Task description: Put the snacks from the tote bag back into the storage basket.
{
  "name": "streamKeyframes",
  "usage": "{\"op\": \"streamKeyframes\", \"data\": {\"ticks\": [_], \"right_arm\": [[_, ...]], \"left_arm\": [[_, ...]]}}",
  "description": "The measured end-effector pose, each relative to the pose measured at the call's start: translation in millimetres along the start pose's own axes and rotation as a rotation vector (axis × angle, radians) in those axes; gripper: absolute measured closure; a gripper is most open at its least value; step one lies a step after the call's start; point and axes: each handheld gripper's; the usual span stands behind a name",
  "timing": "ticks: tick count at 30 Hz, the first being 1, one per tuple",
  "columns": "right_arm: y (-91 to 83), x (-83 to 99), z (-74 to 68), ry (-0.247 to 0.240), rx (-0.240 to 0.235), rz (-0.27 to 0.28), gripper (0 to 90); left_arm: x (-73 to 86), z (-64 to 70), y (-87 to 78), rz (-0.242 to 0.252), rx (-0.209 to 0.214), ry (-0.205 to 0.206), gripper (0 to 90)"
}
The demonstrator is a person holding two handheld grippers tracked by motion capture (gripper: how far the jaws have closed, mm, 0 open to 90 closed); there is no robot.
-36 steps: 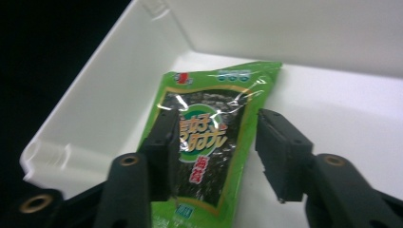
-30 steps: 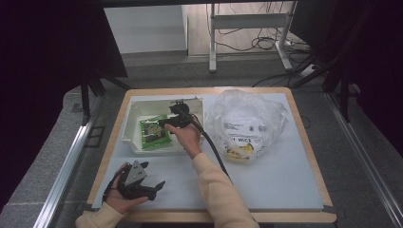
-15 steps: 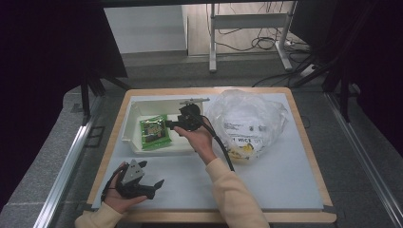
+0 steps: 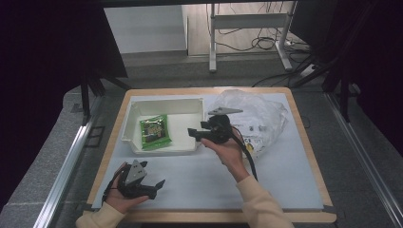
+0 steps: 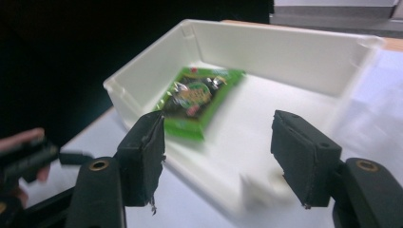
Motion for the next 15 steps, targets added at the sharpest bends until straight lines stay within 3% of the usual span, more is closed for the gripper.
{"op": "streamKeyframes", "data": {"ticks": [4,15], "right_arm": [[-33.3,18.0,7.9,-0.014,0.033,0.012,35.8],[-73.5,52.5,14.5,-0.050,0.087,-0.022,35.7]], "left_arm": [[0.4,1.0,2.7,-0.011,-0.005,0.003,7.8],[1.3,1.8,5.5,-0.031,-0.014,0.011,7.8]]}}
Point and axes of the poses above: each handheld gripper's, and its own axes: y roughly forward along the jaws, x roughly out of its underside, z roughly to its right, and after that the axes turned 11 degrees about z, right-handed
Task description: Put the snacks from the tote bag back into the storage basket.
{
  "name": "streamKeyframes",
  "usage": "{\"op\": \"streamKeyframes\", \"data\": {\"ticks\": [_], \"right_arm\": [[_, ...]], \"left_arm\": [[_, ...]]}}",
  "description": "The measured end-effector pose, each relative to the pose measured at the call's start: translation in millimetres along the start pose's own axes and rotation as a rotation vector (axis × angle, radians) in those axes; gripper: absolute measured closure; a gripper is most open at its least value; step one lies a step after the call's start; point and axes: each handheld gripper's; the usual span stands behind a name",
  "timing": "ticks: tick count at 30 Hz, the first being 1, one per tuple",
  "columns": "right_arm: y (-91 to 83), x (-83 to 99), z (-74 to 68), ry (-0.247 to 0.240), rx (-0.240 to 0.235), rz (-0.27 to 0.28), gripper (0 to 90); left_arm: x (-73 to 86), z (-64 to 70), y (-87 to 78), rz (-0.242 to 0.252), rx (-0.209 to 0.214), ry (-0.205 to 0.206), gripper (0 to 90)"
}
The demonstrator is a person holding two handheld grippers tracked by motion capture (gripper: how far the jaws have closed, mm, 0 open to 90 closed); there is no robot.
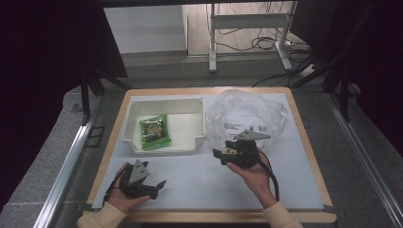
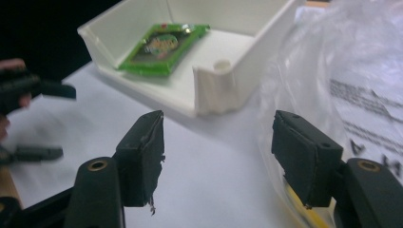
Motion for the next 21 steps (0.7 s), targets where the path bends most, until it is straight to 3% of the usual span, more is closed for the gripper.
{"op": "streamKeyframes", "data": {"ticks": [7,21], "right_arm": [[-19.0,24.4,4.4,-0.004,0.018,-0.037,35.6],[-20.9,26.0,0.9,-0.013,0.014,-0.033,35.1]], "left_arm": [[0.1,-0.1,1.0,-0.014,0.004,0.010,7.7],[0.1,-0.7,-1.4,-0.001,0.009,-0.002,7.9]]}}
Point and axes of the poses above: each handheld gripper's, and its own axes: y roughly forward along the jaws, x roughly out of its underside, z roughly to its right, and after that the axes turned 11 degrees about z, right-handed
